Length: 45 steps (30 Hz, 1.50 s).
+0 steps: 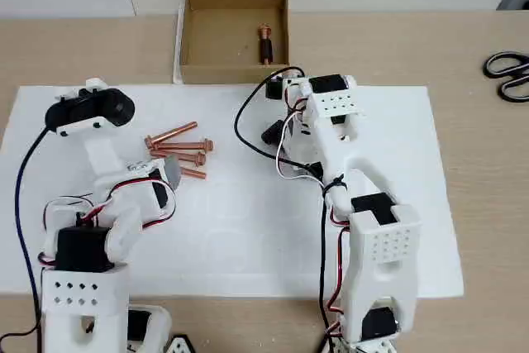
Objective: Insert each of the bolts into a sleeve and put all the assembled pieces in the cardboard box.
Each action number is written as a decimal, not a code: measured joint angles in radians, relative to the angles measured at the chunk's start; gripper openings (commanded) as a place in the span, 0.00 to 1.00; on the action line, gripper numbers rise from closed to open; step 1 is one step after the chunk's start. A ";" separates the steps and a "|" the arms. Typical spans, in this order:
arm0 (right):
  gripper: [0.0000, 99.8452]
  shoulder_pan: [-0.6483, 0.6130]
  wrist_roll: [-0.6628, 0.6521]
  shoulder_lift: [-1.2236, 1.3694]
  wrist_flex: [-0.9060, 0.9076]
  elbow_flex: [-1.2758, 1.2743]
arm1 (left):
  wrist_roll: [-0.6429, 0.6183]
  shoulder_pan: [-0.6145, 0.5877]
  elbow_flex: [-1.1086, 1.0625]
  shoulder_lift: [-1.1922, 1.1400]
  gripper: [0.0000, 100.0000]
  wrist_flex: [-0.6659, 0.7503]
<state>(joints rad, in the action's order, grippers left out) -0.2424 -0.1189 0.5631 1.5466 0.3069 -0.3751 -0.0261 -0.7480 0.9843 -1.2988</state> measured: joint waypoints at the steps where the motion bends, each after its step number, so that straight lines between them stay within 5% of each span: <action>1: 0.20 0.006 0.000 -0.015 0.011 -0.002 | 0.000 0.000 0.000 0.000 0.17 0.000; 45: 0.20 0.100 -0.026 -0.376 0.120 0.034 | 0.000 0.000 0.000 0.000 0.17 0.000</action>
<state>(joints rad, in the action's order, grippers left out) -0.1427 -0.1450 0.1872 1.6663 0.3406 -0.3751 -0.0261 -0.7480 0.9843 -1.2988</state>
